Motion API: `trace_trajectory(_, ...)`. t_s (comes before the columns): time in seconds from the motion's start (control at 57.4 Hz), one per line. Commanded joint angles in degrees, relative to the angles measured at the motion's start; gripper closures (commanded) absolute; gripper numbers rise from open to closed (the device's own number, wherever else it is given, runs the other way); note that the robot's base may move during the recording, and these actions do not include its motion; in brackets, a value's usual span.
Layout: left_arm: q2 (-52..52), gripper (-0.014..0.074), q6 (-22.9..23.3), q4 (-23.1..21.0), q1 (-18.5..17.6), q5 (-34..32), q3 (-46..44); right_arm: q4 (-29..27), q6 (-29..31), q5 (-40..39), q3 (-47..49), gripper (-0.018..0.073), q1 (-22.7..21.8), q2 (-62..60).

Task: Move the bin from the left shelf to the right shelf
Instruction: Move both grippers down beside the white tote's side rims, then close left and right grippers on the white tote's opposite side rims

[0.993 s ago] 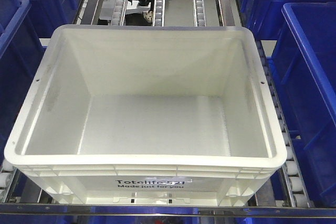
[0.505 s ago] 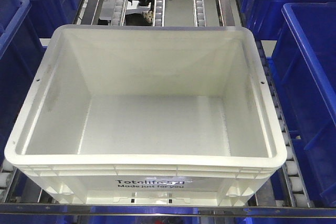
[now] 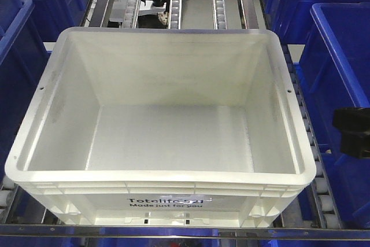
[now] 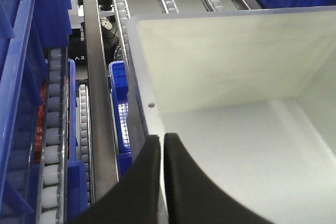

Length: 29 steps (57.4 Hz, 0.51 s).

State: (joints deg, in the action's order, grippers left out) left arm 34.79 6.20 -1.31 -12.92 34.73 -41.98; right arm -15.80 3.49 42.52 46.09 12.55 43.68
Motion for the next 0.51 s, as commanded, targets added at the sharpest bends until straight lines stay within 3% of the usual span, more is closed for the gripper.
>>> trace_trajectory(0.0, 0.4, 0.0598, 0.4, -0.6, -0.3, -4.7, -2.0, -0.7, 0.5, -4.1, 2.0, 0.0562, 0.0, 0.5)
trace_trajectory(0.174, 0.4, 0.0554, 0.3, -0.6, -0.3, -4.7, -2.0, -1.6, 0.6, -4.1, 2.0, 0.0516, 0.0, 0.5)
trace_trajectory(0.279, 0.4, 0.0496, -0.7, -0.6, -0.3, -4.7, -2.0, -1.8, 0.6, -4.1, 2.0, 0.0433, 0.0, 0.5)
trace_trajectory(0.366, 0.4, 0.0423, -2.8, -0.6, -0.3, -4.7, -2.0, -1.8, 0.6, -3.9, 2.0, 0.0333, 0.0, 0.5)
trace_trajectory(0.488, 0.4, 0.0292, -3.3, -0.6, -0.3, -4.8, -2.0, -1.7, 0.6, -3.9, 2.0, 0.0123, 0.0, 0.5)
